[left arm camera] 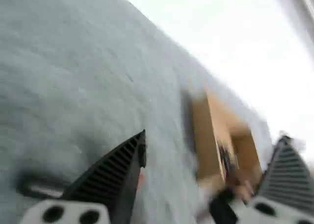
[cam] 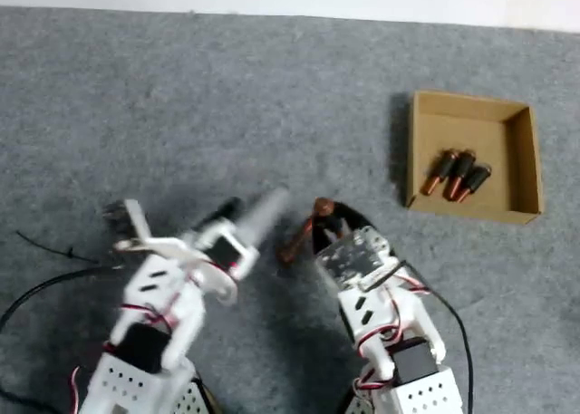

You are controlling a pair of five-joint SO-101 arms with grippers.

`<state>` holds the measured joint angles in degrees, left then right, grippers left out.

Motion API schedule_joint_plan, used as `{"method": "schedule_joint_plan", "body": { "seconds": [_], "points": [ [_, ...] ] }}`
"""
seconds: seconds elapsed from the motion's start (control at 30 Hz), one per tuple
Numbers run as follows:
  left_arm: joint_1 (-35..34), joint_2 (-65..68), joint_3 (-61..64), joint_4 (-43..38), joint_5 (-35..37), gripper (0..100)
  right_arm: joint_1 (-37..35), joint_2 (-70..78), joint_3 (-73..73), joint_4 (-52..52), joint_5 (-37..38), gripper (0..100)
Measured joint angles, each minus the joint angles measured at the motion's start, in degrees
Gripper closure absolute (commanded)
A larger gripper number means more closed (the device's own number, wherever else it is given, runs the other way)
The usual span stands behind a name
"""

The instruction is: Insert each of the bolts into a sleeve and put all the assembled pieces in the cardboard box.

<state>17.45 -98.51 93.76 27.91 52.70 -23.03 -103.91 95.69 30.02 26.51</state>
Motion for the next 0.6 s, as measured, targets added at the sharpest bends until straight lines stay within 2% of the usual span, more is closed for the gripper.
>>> {"method": "schedule_joint_plan", "body": {
  "seconds": [0.1, 0.3, 0.43, 0.6],
  "points": [
    [-7.8, 0.0, -0.3, 0.0, 2.8, 79, 3.9, 0.0, 0.0, -2.1, -2.7, 99.4],
    [-10.0, 0.0, -0.3, 0.0, 3.2, 99, 17.5, 0.1, 0.0, -5.6, -12.6, 99.4],
    [-9.9, 0.0, -0.3, 0.0, -0.4, 99, 23.6, 0.4, 0.0, -5.7, -15.0, 99.4],
    [-9.9, 0.0, 2.0, -3.4, -1.9, 99, 24.7, 6.0, -0.4, -5.7, -15.4, 99.3]
  ]
}}
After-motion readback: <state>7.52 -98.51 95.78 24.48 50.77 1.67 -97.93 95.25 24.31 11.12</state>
